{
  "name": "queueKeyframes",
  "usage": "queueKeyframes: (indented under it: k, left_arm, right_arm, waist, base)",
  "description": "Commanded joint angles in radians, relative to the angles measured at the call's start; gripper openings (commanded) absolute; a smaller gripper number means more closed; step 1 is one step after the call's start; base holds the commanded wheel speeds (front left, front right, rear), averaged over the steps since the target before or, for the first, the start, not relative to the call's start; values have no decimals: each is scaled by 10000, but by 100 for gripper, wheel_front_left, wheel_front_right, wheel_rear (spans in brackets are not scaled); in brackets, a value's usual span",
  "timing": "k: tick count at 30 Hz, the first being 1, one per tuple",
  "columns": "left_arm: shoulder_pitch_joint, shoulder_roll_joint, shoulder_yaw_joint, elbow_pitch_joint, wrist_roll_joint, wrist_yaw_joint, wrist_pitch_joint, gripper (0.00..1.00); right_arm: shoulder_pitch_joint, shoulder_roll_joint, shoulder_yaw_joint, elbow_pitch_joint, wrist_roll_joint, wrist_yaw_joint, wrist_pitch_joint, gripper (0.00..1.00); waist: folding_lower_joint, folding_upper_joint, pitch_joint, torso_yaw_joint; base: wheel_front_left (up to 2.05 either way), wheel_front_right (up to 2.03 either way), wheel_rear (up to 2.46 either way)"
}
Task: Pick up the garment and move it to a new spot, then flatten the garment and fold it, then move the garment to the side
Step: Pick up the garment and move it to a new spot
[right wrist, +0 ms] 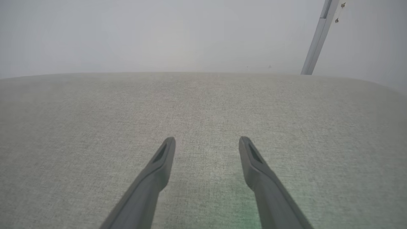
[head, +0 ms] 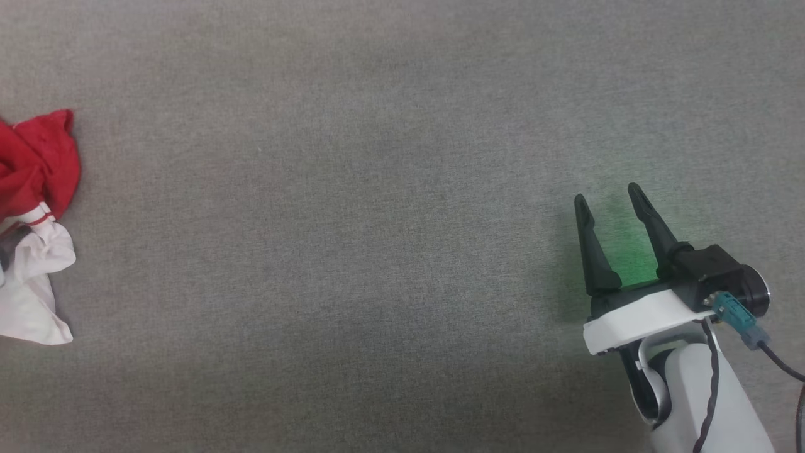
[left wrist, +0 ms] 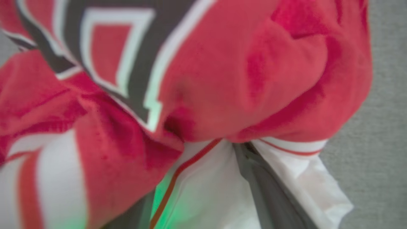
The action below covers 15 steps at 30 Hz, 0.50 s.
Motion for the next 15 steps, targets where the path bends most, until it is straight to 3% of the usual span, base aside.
queueKeyframes:
  k: [1, 2, 4, 5, 6, 7, 15]
  left_arm:
    - [704, -918, -544, 318, -69, 34, 381, 100]
    - [741, -949, -567, 361, -211, 34, 510, 100]
    - [855, -1019, -741, 197, -430, 33, 723, 64]
    - [881, -995, -723, 136, -584, 30, 662, 43]
    - [881, -977, -722, 52, -613, 30, 545, 14]
    - [862, -943, -748, -15, -659, 29, 413, 0]
    - [432, -615, -907, -348, -836, -3, -765, 0]
  right_arm:
    - [-149, 24, 42, -77, 26, -17, -12, 100]
    - [-161, 24, 58, -89, 30, -17, -12, 100]
    - [-170, 26, 79, -80, 29, -17, -12, 100]
    - [-179, 23, 74, -68, 20, -17, -12, 100]
    - [-186, 24, 66, -53, 11, -17, -12, 100]
    - [-194, 26, 58, -40, 7, -17, -12, 100]
    - [-46, 25, 23, 132, 117, -17, -12, 100]
  waist:
    - [0, -2, 72, 28]
    - [0, -2, 97, 39]
    - [0, -2, 112, 54]
    - [0, -2, 116, 68]
    - [0, -2, 112, 78]
    - [0, -2, 101, 87]
    - [0, -2, -455, 187]
  base:
    - [0, 0, 0]
    - [0, 0, 0]
    - [0, 0, 0]
    - [0, 0, 0]
    - [0, 0, 0]
    - [0, 0, 0]
    - [0, 0, 0]
